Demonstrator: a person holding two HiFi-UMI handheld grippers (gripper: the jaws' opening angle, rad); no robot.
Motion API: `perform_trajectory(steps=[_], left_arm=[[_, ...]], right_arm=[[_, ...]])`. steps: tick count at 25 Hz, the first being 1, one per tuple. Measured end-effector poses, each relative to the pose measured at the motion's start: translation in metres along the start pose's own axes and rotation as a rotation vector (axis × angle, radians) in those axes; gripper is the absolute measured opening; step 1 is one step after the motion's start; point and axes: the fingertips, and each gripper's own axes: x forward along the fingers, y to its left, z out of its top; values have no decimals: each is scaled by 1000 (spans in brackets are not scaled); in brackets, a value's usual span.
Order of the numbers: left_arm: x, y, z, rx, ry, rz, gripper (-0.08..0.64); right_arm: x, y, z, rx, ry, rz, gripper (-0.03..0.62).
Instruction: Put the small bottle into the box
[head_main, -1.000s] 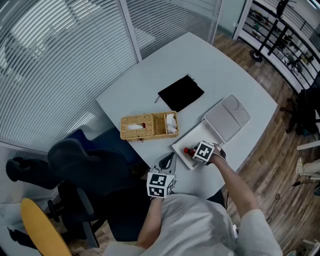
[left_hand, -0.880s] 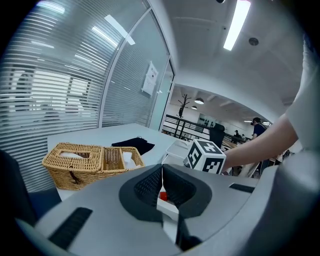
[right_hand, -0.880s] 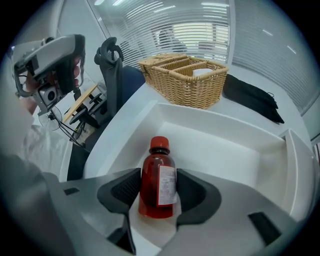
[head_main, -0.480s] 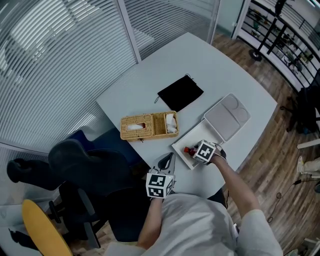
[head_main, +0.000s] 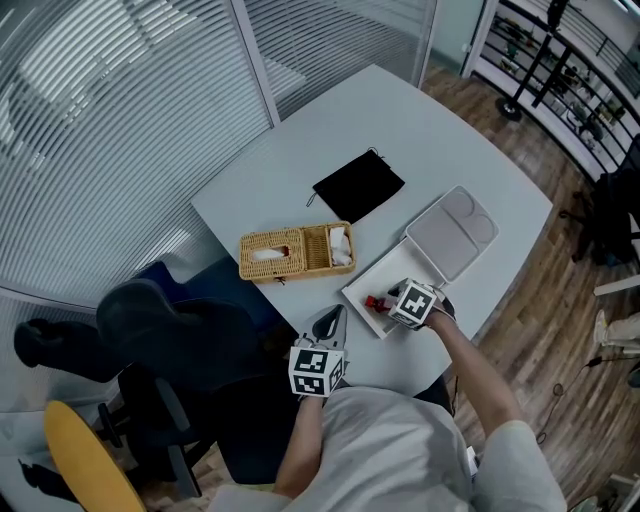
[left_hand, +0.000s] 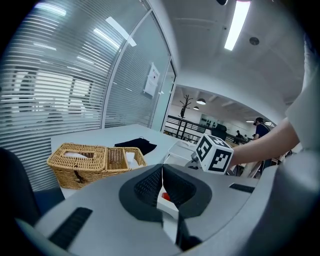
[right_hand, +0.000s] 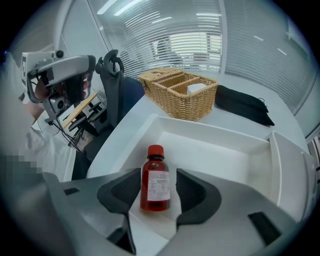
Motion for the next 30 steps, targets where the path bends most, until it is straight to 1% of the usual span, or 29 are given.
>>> perform_trajectory(steps=[3, 6, 8, 13, 17, 21, 27, 30], left_arm=[[2, -2, -1, 3, 6, -7, 29], [3, -3, -1, -1, 6, -10, 29], [4, -3, 0, -3, 5, -13, 29], [8, -5, -1, 2, 12, -28, 29], [10, -11, -2, 11, 19, -49, 29], [15, -21, 0, 26, 24, -72, 29], [18, -30, -3, 43, 37, -93, 29], [19, -32, -4, 48, 38, -99, 29]], right_arm=[[-12, -2, 1, 11, -41, -17, 229], [-27, 1, 2, 68, -121, -41, 229], [-37, 3, -1, 98, -173, -79, 227], [-56, 13, -3, 180, -275, -126, 225], [-80, 11, 2, 270, -408, -195, 224], [-106, 12, 5, 356, -518, -239, 224], [-126, 14, -7, 463, -613, -287, 222], [-128, 15, -14, 486, -636, -317, 222]])
